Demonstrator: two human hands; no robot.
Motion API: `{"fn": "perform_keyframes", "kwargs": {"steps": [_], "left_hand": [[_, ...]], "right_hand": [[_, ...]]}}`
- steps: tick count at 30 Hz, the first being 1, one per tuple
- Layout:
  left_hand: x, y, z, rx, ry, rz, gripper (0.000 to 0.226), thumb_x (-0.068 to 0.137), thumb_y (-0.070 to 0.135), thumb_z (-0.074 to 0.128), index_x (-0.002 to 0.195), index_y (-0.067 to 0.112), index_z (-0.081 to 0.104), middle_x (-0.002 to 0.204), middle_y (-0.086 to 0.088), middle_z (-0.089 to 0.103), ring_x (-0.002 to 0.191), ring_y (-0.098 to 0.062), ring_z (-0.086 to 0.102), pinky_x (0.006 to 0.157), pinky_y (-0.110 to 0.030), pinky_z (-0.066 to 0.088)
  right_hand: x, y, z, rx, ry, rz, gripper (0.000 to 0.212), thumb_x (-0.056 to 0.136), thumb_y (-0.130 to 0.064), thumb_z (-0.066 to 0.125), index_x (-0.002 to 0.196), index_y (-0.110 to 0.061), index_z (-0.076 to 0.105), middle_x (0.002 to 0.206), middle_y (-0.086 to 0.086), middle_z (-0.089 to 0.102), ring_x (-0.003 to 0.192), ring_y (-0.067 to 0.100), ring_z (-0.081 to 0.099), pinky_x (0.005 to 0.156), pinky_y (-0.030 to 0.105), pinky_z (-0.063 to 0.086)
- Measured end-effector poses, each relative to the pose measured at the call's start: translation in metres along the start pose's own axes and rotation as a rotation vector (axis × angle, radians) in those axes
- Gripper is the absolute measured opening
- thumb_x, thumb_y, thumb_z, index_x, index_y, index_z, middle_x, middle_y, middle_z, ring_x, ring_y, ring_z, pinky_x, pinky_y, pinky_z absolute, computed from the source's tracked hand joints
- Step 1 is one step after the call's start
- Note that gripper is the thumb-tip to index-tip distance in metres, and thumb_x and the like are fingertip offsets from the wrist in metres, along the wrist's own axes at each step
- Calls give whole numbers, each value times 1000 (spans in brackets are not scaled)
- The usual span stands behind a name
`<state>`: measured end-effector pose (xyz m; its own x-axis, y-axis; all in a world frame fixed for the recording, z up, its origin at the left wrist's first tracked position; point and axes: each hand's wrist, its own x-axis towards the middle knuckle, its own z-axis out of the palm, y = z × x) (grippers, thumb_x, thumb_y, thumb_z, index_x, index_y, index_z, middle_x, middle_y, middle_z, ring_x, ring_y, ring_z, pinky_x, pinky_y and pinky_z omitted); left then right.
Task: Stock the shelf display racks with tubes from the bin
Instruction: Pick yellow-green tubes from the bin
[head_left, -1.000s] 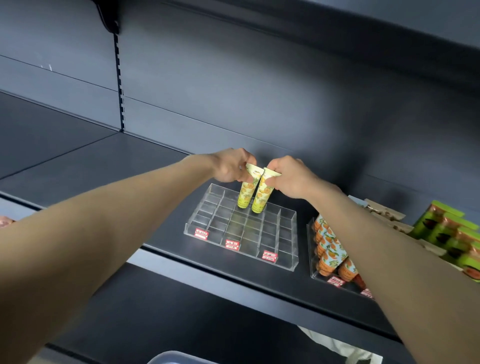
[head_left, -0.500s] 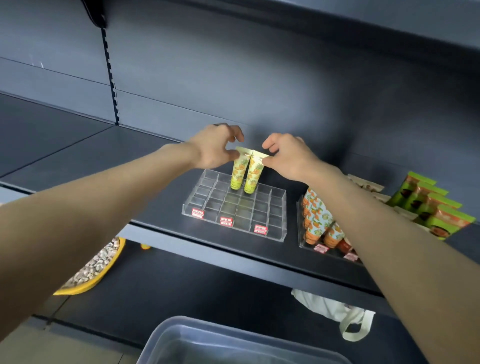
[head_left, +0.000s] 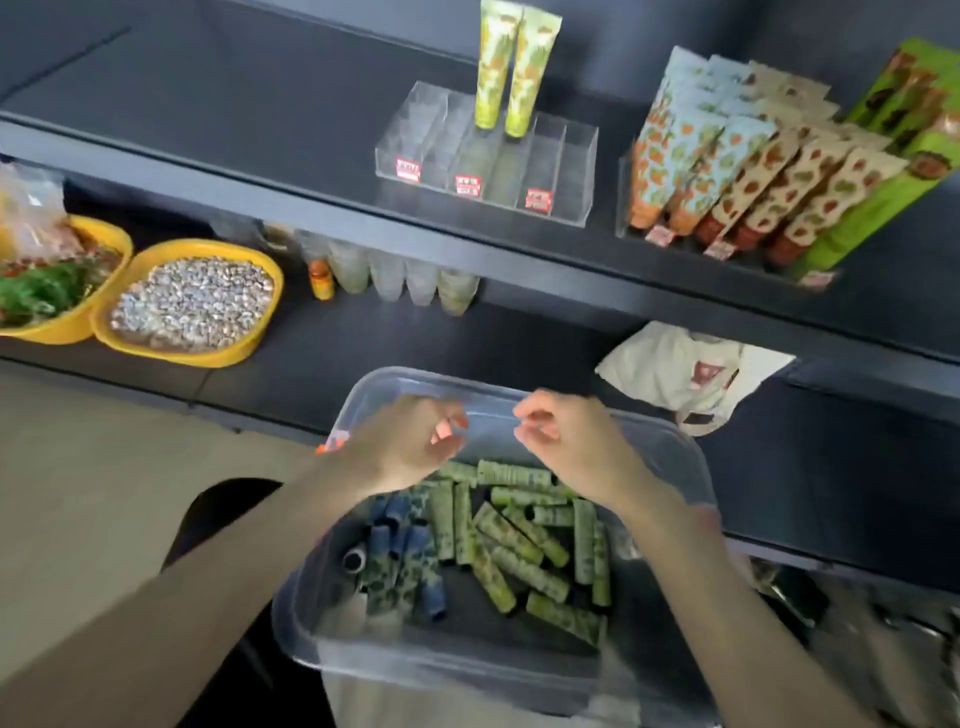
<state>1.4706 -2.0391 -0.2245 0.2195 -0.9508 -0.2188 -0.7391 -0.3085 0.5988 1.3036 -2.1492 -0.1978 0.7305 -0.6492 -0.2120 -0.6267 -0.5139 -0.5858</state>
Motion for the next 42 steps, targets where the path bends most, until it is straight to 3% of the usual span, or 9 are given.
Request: {"fn": "perform_keyframes", "kwargs": {"steps": [6,9,14,17,22,26,32,37,42], "left_hand": [[-10,-31,120,-77,-257,-222,18,89,19,52,103,8,57,103,-12,61,96,-28,57,80,-38,47],[-5,-39,145,-142,-253,-366,30,90,23,54,114,5,53,108,-14,59,98,-30,57,81,-41,48],[19,-46,160,-203,-174,-491,28,89,39,53,93,12,47,92,-8,57,92,-28,59,74,-38,47],[26,-40,167,-13,-206,-490,37,90,41,49,107,9,49,109,-10,55,101,-30,57,74,-35,45],[28,-47,166,-69,-273,-485,27,86,32,56,92,5,59,101,-13,57,91,-29,59,67,-34,43],[18,-58,154,-445,-288,-473,16,84,16,58,70,12,52,65,-3,53,62,-17,54,56,-28,39],[9,-44,101,-495,-106,-374,35,85,12,59,120,17,54,80,-3,59,73,-14,56,67,-25,44],[8,-20,13,-552,154,-114,19,80,17,64,93,30,59,79,6,67,77,-9,63,74,-24,47],[10,16,-81,-582,377,150,15,84,23,66,97,15,63,78,-3,65,70,-7,57,73,-27,46]], "right_hand": [[-32,75,115,-34,-359,278,36,93,-22,56,128,-12,54,119,5,61,112,24,59,88,27,44],[-33,96,137,-49,-364,307,44,94,-37,53,131,-14,50,127,6,52,117,27,52,99,38,43],[-14,107,148,-67,-355,279,49,93,-36,55,135,-12,46,132,7,47,119,25,49,99,39,43],[-4,111,161,-186,-404,249,51,94,-29,54,139,-10,40,137,11,43,126,28,42,104,37,38],[1,110,165,-229,-421,250,28,91,-27,57,116,-15,59,123,10,55,117,28,45,94,37,42],[-5,110,158,-119,-327,302,16,90,-22,60,103,-14,59,103,6,63,97,23,56,79,37,49],[-8,76,100,100,-71,293,39,90,-24,62,125,-14,50,99,3,66,81,13,61,74,24,49],[6,17,24,260,98,125,21,85,-19,68,104,-20,59,81,1,68,74,11,63,66,12,45],[23,-50,-57,367,261,-132,16,82,-12,69,94,-21,63,78,-7,67,75,10,63,77,31,52]]}}
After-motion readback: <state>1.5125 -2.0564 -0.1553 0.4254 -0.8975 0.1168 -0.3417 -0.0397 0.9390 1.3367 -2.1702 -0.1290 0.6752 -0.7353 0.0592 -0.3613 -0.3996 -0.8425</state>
